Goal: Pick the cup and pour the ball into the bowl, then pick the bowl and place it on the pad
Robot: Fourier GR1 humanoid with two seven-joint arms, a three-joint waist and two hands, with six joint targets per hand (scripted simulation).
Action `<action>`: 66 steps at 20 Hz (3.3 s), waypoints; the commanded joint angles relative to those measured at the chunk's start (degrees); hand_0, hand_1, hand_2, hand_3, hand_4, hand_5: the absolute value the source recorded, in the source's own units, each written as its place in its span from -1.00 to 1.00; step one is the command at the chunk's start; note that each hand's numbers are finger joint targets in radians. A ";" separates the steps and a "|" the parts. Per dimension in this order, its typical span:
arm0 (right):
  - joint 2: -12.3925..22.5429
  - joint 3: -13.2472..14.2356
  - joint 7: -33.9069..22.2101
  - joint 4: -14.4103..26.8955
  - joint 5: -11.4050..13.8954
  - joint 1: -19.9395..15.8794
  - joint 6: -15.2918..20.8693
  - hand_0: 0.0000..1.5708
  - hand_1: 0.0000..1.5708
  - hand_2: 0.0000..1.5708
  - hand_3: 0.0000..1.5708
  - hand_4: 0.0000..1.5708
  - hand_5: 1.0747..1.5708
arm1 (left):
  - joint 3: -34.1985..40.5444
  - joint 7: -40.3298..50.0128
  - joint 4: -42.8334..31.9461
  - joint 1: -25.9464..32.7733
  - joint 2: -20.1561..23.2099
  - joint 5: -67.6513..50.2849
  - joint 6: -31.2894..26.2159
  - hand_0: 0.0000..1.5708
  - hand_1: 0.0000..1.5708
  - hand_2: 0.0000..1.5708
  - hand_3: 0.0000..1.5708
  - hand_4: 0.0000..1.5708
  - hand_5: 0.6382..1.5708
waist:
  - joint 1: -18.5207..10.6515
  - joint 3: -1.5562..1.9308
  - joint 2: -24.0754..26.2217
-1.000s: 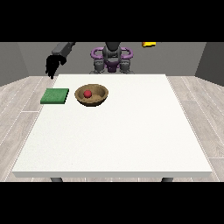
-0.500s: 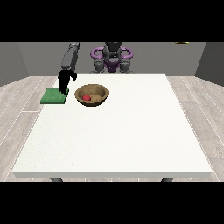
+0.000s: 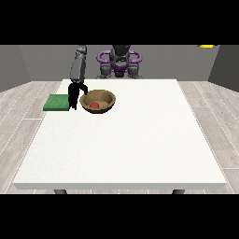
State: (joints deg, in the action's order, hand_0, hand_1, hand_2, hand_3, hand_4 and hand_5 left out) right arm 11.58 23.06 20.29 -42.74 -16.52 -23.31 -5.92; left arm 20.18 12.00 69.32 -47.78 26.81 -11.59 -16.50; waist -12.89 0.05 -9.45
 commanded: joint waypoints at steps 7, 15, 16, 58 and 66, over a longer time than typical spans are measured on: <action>2.81 -0.03 5.05 11.01 0.38 -5.85 -2.13 -1.00 -1.00 -1.00 -1.00 -0.39 0.91 | 1.97 -0.05 6.41 5.29 2.65 -2.37 0.47 -1.00 -1.00 -1.00 -1.00 0.29 0.92 | 2.41 0.00 -2.47; 0.08 -1.89 6.71 11.94 1.65 -8.73 0.94 -1.00 -1.00 -1.00 -1.00 -0.43 0.92 | 3.87 1.58 5.90 5.54 5.83 -5.68 -2.20 -1.00 -1.00 -1.00 -1.00 0.30 0.93 | 2.18 -0.03 -2.91; -0.28 -1.67 6.00 12.42 1.33 -9.13 1.57 -1.00 -1.00 -1.00 -1.00 -0.41 0.92 | 2.73 -0.32 7.76 8.14 3.33 -4.48 -1.21 -1.00 -1.00 -1.00 -1.00 0.30 0.93 | 1.17 -0.03 -2.62; 27.98 -5.97 -26.28 2.56 8.48 -8.34 4.14 1.00 1.00 1.00 -0.26 0.39 0.97 | 15.06 -13.05 -14.34 16.39 19.02 -8.25 -11.01 -1.00 -1.00 -1.00 -1.00 0.54 0.96 | 12.17 -0.05 -0.06; 23.44 -4.04 -21.49 6.22 7.23 -8.25 5.60 1.00 1.00 1.00 -0.43 0.35 0.99 | 13.47 -15.57 -12.52 16.20 17.36 -8.29 -9.65 -1.00 -1.00 -1.00 -1.00 0.54 0.96 | 10.73 -0.02 -2.98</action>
State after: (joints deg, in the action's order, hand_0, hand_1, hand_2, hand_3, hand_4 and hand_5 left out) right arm 37.07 18.14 -2.98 -37.83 -8.40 -31.46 -0.49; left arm 33.78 -2.31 56.78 -31.36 44.61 -19.45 -26.66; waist -1.94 0.02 -11.22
